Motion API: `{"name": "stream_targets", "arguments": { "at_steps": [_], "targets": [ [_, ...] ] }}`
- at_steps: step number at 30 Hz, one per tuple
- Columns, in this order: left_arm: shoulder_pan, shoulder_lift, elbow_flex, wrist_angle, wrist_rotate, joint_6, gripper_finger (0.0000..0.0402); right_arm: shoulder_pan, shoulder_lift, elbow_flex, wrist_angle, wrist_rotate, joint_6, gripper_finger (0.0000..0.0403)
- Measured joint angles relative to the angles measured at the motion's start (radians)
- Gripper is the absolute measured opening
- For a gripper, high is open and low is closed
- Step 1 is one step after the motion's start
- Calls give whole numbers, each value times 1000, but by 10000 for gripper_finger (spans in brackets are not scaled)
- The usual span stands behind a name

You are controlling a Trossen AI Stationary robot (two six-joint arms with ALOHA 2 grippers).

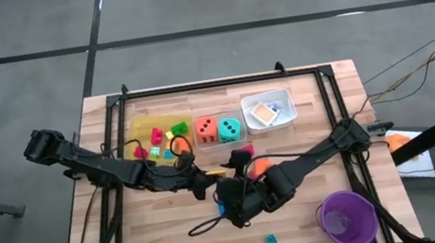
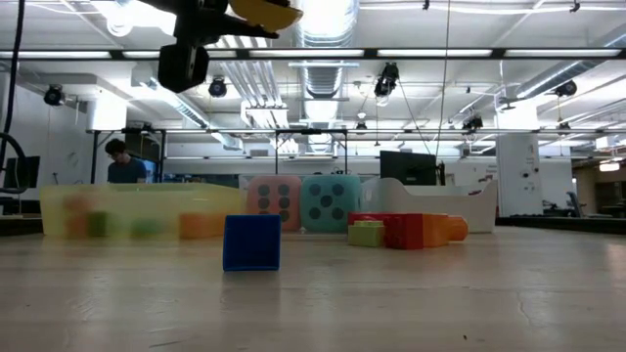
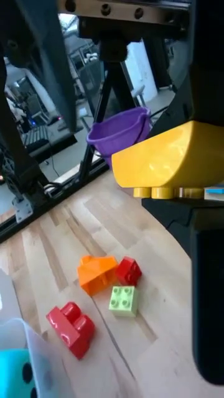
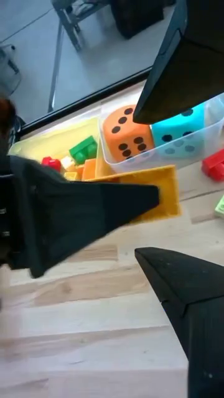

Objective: Pick & Place Toys
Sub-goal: Put the yellow game piece into the yellow bin

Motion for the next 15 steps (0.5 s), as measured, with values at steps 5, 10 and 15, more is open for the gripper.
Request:
{"name": "stream_targets", "arguments": {
  "at_steps": [5, 10, 15],
  "targets": [
    [24, -73, 0, -112, -1, 23, 79, 7, -4, 9, -41, 4, 75, 337],
    [82, -161, 0, -254, -28, 73, 79, 21, -6, 10, -146, 96, 279, 338],
    [213, -250, 1, -485, -24, 147, 79, 48, -7, -20, -244, 97, 384, 338]
  ]
}}
